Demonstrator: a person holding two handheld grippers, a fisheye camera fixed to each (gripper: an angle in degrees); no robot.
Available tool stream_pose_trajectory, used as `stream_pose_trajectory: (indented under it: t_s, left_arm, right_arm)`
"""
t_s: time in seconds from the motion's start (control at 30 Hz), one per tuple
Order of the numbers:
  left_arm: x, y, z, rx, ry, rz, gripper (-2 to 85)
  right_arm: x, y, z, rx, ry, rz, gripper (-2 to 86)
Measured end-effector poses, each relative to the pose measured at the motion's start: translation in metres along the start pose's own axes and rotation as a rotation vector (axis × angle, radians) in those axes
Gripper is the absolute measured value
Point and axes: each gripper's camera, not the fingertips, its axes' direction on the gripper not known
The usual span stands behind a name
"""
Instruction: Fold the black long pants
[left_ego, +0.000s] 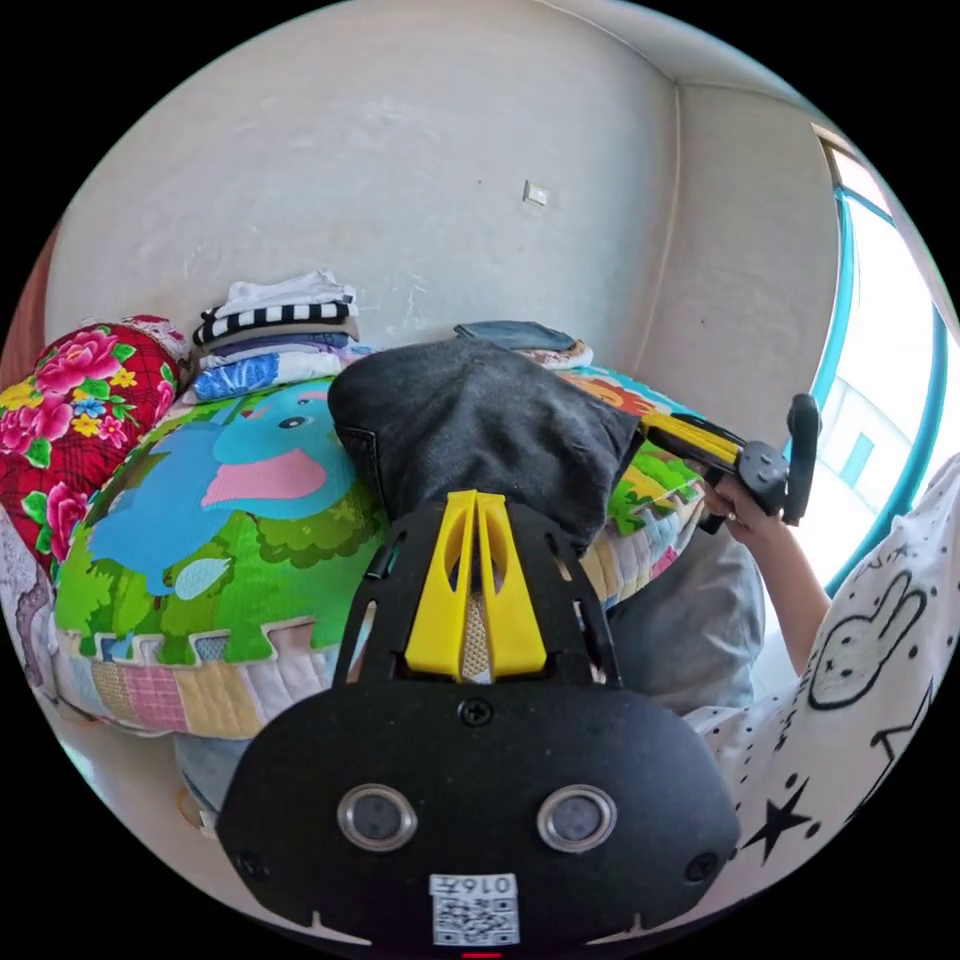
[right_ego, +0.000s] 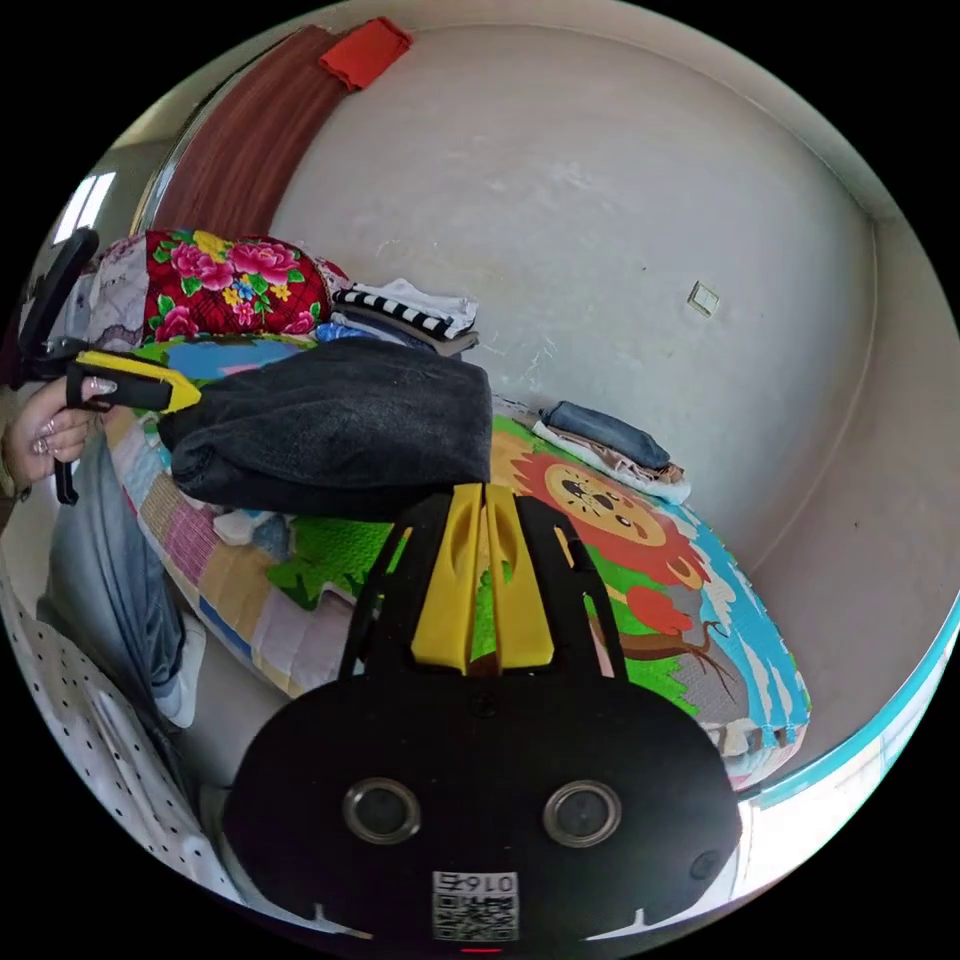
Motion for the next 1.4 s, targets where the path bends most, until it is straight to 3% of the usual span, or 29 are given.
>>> stream_pose_trajectory:
  t_s: [0.13,0.23,0.33,0.43,0.57,0.67,0.87,1.03,1.1,1.17,1.2,1.3,1.4]
  left_arm:
    - [0.009,-0.014,-0.004,0.089,0.015,0.039,-1.0]
    - [0.016,-0.022,0.018,0.042,0.070,0.068,-1.0]
    - [0.014,-0.016,0.034,0.050,0.149,0.058,-1.0]
    - [0.012,-0.008,0.062,-0.079,0.184,0.069,-1.0]
    - [0.021,-0.005,0.068,-0.075,0.169,0.094,-1.0]
    - [0.030,-0.009,0.057,-0.063,0.149,0.134,-1.0]
    - [0.023,-0.009,0.039,0.035,0.126,0.107,-1.0]
    - [0.036,-0.033,0.066,0.037,0.104,0.144,-1.0]
    - [0.047,-0.045,0.083,-0.007,0.012,0.164,-1.0]
    - [0.063,-0.057,0.110,-0.103,-0.199,0.157,-1.0]
    - [0.067,-0.058,0.116,-0.122,-0.215,0.168,-1.0]
    - [0.079,-0.053,0.127,-0.144,-0.166,0.184,-1.0]
    - [0.073,-0.044,0.131,-0.122,-0.118,0.133,-1.0]
  right_arm:
    - [0.047,-0.001,-0.002,0.056,-0.187,0.194,-0.2]
    - [0.071,0.000,0.011,0.044,-0.269,0.293,-0.3]
    - [0.086,-0.001,0.021,0.023,-0.269,0.349,-0.3]
    - [0.097,-0.002,0.038,-0.057,-0.240,0.393,-0.2]
    - [0.098,-0.005,0.064,-0.207,-0.291,0.353,-0.2]
    - [0.106,-0.018,0.062,-0.209,-0.306,0.360,-0.2]
    - [0.149,-0.054,0.004,0.087,-0.438,0.360,-0.4]
    - [0.097,-0.162,0.013,0.148,-0.488,0.013,-0.4]
    - [0.059,-0.203,0.029,0.149,-0.477,-0.128,-0.4]
    - [0.017,-0.242,0.048,0.176,-0.385,-0.242,-0.4]
    - [-0.013,-0.264,0.061,0.205,-0.307,-0.339,-0.4]
    - [-0.085,-0.311,0.112,0.076,-0.243,-0.604,-0.5]
    - [-0.129,-0.341,0.163,-0.074,-0.313,-0.698,-0.5]
